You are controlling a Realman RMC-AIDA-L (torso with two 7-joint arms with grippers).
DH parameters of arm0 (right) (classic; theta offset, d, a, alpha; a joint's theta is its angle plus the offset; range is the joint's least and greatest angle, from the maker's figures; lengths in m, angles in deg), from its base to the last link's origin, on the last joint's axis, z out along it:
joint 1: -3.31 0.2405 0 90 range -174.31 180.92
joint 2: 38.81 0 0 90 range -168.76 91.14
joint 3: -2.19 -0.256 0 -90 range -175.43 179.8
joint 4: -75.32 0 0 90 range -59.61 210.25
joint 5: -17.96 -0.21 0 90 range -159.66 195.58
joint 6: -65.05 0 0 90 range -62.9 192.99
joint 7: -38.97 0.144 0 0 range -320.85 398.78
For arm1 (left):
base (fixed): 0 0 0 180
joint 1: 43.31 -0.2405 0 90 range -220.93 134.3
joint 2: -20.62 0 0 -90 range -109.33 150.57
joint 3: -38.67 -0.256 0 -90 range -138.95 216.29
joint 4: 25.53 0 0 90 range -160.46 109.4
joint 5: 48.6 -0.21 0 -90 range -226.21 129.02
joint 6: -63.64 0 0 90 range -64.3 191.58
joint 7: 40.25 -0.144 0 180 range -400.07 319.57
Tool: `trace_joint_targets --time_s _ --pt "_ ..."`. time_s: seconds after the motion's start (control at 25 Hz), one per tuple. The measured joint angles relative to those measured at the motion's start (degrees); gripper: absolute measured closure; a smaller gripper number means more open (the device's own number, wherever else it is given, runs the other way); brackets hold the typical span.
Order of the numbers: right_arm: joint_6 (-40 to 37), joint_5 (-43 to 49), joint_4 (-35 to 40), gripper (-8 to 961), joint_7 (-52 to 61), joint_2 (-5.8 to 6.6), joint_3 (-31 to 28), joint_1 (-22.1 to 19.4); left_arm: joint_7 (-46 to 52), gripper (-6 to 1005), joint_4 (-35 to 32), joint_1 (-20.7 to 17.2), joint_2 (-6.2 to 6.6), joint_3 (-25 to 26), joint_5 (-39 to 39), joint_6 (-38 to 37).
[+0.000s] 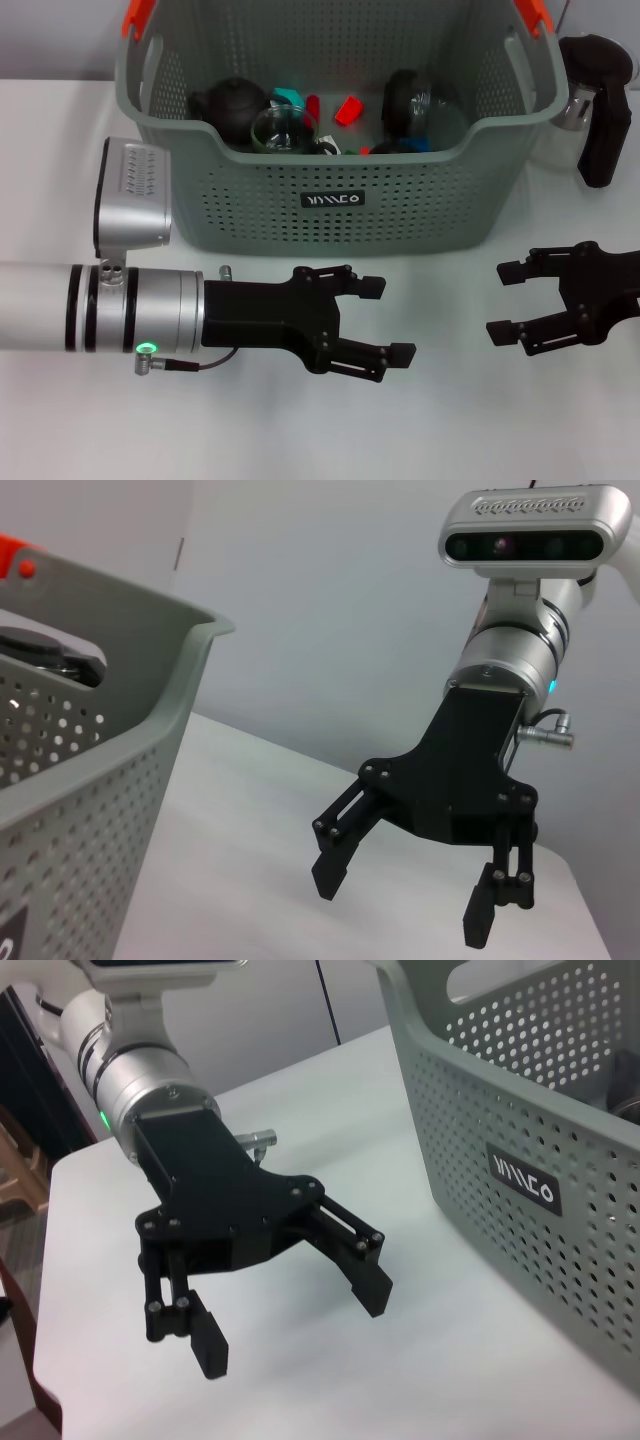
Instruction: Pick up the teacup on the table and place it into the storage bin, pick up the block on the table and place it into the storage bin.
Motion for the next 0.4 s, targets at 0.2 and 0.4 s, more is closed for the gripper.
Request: trace_joint_targets --time_s 0.2,0.4 --pt "0.5 0.9 0.2 26 -1.3 0.05 -0.3 0.0 0.2 48 0.0 0.4 0.07 -0.1 0.1 0.3" --pt "0.7 1.1 0.2 26 -1.9 0.12 -0.3 0.1 0.3 48 -0.1 0.5 0.18 0.3 0.3 0.3"
